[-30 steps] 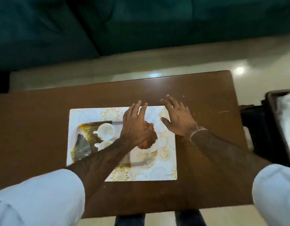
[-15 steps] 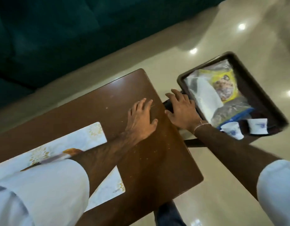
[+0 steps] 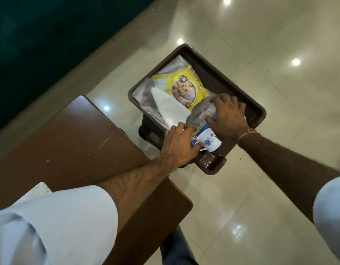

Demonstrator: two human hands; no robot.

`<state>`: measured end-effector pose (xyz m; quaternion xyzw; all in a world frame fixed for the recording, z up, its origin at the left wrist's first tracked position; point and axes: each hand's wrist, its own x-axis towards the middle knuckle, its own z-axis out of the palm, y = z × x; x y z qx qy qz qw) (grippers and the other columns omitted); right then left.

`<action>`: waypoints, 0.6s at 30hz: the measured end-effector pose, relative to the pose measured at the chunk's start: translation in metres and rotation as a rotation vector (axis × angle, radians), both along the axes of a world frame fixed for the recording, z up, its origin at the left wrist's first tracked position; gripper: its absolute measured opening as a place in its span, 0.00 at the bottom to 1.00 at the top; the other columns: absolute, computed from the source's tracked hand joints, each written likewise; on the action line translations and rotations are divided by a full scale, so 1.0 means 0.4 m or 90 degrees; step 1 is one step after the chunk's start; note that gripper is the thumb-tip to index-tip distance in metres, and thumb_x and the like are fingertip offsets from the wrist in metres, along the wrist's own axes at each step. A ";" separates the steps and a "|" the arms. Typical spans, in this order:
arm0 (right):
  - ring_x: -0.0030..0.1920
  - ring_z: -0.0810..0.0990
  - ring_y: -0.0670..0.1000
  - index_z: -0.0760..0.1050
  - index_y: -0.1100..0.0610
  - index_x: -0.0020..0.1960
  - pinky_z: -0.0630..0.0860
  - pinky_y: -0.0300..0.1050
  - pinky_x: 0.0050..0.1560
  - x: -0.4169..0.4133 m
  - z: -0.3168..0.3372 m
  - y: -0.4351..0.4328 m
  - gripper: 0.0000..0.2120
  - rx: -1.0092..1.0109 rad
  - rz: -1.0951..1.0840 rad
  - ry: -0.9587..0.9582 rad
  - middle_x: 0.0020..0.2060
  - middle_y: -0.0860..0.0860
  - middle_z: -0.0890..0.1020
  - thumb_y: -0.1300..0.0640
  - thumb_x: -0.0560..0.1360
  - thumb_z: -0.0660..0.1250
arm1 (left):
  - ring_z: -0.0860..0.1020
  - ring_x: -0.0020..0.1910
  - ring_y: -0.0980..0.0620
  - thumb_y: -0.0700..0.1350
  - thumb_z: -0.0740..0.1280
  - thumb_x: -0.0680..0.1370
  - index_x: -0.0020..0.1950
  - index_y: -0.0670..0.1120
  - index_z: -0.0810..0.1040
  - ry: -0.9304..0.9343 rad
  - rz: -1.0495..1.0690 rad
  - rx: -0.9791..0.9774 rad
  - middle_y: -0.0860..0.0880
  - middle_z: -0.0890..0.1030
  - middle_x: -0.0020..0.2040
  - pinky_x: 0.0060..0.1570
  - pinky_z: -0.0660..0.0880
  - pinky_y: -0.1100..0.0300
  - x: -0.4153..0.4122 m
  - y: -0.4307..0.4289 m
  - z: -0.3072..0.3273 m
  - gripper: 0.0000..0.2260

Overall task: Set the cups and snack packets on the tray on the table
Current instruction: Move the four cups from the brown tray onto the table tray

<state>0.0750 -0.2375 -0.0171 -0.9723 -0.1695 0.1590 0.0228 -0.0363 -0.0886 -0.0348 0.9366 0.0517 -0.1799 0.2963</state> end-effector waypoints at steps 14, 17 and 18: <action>0.60 0.76 0.64 0.66 0.55 0.70 0.77 0.59 0.59 0.012 -0.092 -0.162 0.35 -0.045 -0.132 0.133 0.64 0.60 0.75 0.46 0.68 0.75 | 0.78 0.59 0.46 0.53 0.74 0.74 0.65 0.44 0.79 0.144 0.072 -0.104 0.44 0.80 0.62 0.57 0.74 0.52 0.072 -0.119 -0.032 0.23; 0.59 0.76 0.64 0.67 0.56 0.69 0.77 0.58 0.59 0.007 -0.089 -0.156 0.33 0.017 -0.168 0.142 0.63 0.61 0.74 0.52 0.68 0.74 | 0.78 0.58 0.47 0.49 0.75 0.73 0.61 0.42 0.80 0.121 0.072 -0.137 0.45 0.78 0.61 0.58 0.75 0.53 0.064 -0.110 -0.028 0.19; 0.60 0.75 0.64 0.67 0.56 0.69 0.77 0.57 0.60 0.003 -0.085 -0.152 0.33 0.032 -0.175 0.132 0.64 0.60 0.74 0.52 0.68 0.74 | 0.78 0.58 0.47 0.48 0.75 0.73 0.59 0.41 0.80 0.113 0.074 -0.150 0.45 0.78 0.60 0.58 0.77 0.53 0.059 -0.105 -0.026 0.18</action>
